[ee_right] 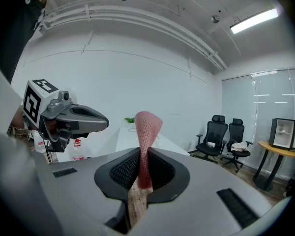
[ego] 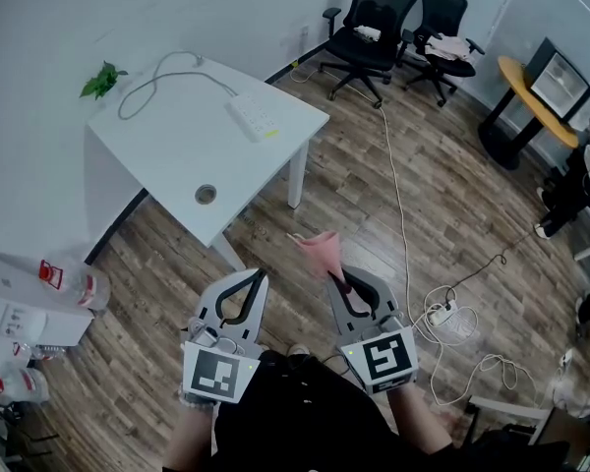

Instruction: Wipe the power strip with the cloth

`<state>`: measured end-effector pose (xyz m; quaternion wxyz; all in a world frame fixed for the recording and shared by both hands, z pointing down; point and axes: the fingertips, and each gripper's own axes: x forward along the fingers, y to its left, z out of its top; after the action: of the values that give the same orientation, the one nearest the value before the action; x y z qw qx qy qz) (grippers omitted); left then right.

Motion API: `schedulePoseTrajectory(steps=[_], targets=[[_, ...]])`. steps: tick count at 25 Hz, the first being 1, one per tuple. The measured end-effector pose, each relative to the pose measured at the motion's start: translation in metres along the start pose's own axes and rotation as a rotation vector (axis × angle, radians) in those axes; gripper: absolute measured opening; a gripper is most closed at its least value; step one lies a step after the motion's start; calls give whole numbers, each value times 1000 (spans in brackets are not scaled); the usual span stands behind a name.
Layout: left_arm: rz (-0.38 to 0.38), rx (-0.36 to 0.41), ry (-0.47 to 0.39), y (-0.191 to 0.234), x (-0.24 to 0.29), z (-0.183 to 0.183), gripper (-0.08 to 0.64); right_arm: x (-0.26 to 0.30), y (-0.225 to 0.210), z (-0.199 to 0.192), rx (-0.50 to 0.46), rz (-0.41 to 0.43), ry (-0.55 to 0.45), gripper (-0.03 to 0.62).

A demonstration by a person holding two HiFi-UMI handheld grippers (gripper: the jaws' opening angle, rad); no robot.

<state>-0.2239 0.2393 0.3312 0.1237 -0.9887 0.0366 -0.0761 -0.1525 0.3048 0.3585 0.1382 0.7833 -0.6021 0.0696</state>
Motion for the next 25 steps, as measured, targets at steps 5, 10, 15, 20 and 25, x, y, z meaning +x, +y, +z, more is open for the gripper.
schedulePoseTrajectory(steps=[5, 10, 15, 20, 25], targets=[[3, 6, -8, -17, 5, 6, 14, -12, -12, -7, -12, -2, -9, 60], [-2, 17, -12, -19, 9, 6, 14, -13, -22, -17, 17, -23, 0, 60], [-3, 17, -12, -11, 21, 2, 14, -1, -30, -17, 17, -24, -1, 60], [-9, 14, -16, 4, 44, -3, 14, 26, -39, -15, 13, -10, 5, 60], [0, 21, -23, 33, 73, -2, 14, 63, -60, -5, 0, -2, 3, 60]])
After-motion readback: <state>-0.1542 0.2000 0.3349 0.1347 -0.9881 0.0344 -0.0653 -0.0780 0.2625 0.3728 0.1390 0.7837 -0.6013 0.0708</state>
